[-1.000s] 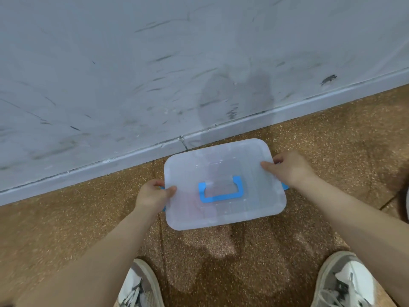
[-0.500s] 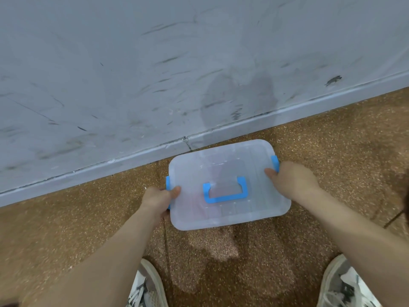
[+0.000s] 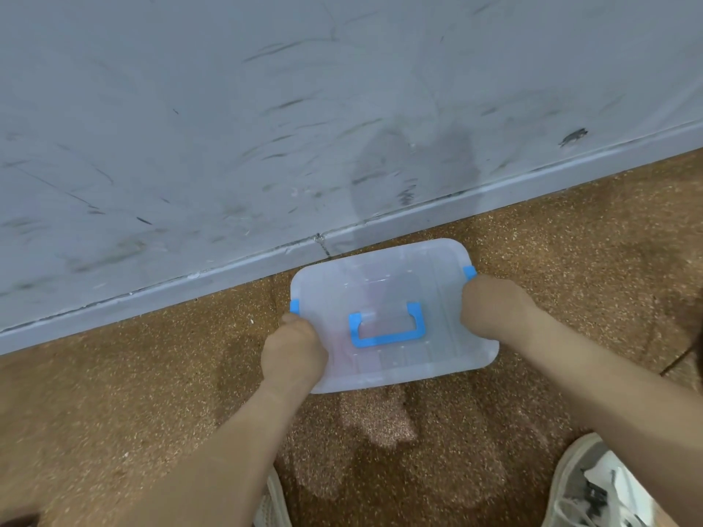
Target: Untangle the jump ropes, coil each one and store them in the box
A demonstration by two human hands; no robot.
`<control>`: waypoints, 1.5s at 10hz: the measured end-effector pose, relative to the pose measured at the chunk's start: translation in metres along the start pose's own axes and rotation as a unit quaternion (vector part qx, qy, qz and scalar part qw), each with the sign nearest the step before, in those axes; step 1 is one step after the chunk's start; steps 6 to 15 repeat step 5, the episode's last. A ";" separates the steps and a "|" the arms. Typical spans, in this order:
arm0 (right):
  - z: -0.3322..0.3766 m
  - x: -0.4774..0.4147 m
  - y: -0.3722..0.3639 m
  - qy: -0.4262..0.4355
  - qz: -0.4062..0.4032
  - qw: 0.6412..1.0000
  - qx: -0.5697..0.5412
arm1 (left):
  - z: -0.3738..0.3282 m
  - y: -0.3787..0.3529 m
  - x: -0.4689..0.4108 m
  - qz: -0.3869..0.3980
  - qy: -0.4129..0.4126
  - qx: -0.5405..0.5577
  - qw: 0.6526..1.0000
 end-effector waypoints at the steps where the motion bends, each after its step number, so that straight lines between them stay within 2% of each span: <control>1: -0.007 0.004 0.004 0.042 0.114 0.986 -0.110 | -0.003 0.006 0.001 -0.035 -0.062 -0.047 0.996; 2: -0.009 0.007 0.003 0.026 0.074 0.989 -0.128 | 0.001 0.001 -0.001 -0.003 -0.044 -0.052 0.998; 3: -0.007 0.011 -0.006 -0.024 -0.046 0.993 -0.110 | 0.002 -0.004 -0.006 0.041 -0.019 -0.080 0.996; 4: -0.014 0.015 -0.023 -0.027 -0.048 0.989 -0.137 | 0.003 0.010 0.006 0.076 -0.059 -0.128 0.987; 5: -0.024 0.023 -0.021 0.028 0.012 0.985 -0.170 | 0.012 0.030 0.011 0.077 -0.125 -0.091 0.985; 15: -0.024 0.023 -0.021 0.028 0.012 0.985 -0.170 | 0.012 0.030 0.011 0.077 -0.125 -0.091 0.985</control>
Point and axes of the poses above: each hand's wrist, its own x-axis away from the middle knuckle, its own y-axis out of the back of the hand, z = x × y, the point moved 6 cm from there along -x, towards the middle knuckle, and after that the axes turned 4 degrees about x, right-handed, at the moved point
